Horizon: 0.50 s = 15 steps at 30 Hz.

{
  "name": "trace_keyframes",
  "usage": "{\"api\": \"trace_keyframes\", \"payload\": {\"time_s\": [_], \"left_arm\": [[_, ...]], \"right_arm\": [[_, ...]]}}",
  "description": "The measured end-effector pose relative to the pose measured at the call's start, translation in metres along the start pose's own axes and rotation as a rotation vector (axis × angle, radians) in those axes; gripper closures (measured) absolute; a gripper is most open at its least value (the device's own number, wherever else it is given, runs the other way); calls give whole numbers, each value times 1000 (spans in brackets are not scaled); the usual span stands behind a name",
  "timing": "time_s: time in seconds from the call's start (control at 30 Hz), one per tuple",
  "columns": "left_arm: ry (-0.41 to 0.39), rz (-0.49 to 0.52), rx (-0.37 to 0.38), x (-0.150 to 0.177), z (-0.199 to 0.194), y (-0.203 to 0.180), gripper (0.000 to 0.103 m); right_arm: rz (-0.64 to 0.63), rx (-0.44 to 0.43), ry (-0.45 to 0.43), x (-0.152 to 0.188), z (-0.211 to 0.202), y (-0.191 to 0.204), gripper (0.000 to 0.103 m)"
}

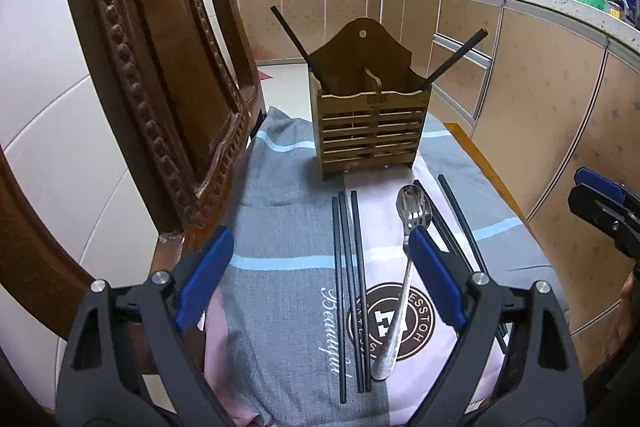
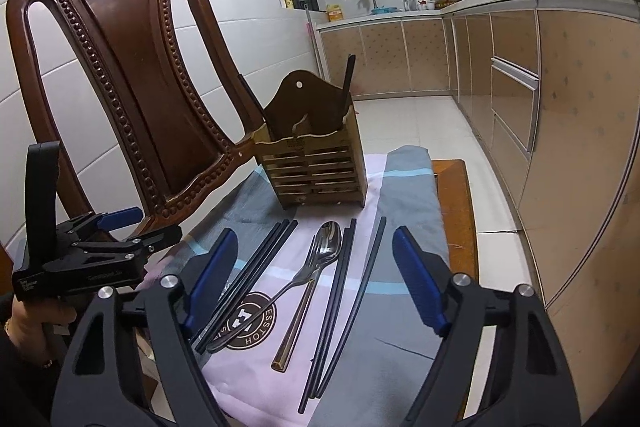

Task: Organize utensils
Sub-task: 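Withdraw both open tools back over the remaining utensils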

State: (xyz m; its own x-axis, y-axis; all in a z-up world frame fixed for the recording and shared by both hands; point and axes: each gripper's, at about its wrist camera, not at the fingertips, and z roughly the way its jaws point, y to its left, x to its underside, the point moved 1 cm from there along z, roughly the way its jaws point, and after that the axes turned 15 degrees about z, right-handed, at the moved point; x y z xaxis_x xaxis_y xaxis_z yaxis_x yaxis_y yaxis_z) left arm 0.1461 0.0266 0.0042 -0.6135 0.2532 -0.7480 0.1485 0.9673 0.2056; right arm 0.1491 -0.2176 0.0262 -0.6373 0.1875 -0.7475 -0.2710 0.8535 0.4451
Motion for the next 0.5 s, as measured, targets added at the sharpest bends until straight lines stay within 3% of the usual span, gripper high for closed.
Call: {"api": "trace_keyframes", "payload": {"time_s": [0.5], "left_arm": [[30,21,22,0,8,-5,26]], "right_arm": [[4,-7,17,0,2,-2,31]]}}
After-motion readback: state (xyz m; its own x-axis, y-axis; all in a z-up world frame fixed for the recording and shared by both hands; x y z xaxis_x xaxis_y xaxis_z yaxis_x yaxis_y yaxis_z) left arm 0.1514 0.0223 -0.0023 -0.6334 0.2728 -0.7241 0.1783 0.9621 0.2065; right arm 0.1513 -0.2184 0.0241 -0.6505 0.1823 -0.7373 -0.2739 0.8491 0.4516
